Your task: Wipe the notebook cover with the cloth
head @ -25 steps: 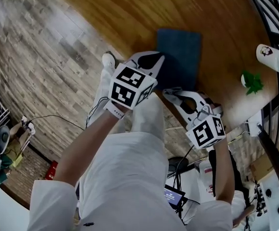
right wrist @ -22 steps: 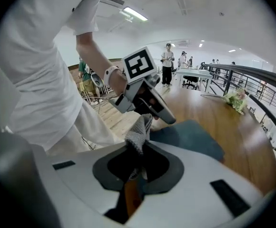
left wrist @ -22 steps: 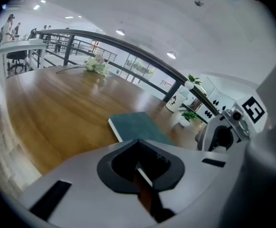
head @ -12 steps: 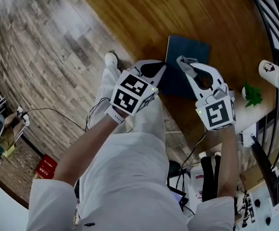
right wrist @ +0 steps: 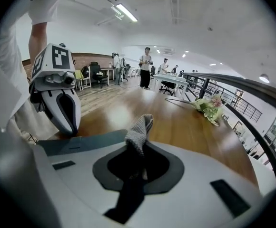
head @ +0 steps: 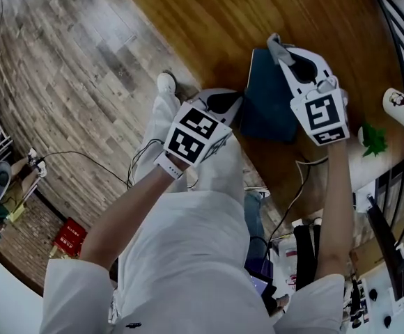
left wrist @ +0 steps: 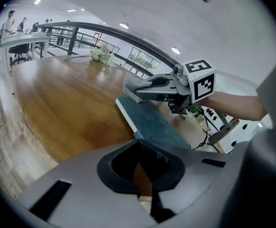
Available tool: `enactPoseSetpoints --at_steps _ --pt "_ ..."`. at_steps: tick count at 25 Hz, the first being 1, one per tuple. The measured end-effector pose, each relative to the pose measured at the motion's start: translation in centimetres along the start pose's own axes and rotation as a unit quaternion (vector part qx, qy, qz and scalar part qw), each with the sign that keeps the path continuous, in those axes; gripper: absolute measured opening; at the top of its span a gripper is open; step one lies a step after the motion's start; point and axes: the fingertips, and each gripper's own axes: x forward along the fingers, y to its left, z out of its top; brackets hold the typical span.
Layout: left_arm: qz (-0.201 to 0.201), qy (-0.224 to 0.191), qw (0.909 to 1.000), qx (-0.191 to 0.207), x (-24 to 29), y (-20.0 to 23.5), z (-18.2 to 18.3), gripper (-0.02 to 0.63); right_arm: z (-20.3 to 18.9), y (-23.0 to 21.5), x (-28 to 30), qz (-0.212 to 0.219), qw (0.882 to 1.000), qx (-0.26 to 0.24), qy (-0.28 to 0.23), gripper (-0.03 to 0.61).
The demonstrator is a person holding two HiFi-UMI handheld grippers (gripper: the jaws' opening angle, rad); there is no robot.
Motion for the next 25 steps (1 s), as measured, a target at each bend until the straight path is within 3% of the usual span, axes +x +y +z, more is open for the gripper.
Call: enactPoseSetpoints --at_steps 5,25 --pt "-0.002 0.005 1.0 0.0 0.6 -0.1 -0.1 0.018 -0.3 0.8 -0.2 0.001 1.0 0.004 -0.001 0.035" --pt "0.003 0.006 1.0 0.001 0.7 0.1 -0.1 0.018 -2.1 9.8 -3.6 0.071 0.997 -0.022 0.012 0.035"
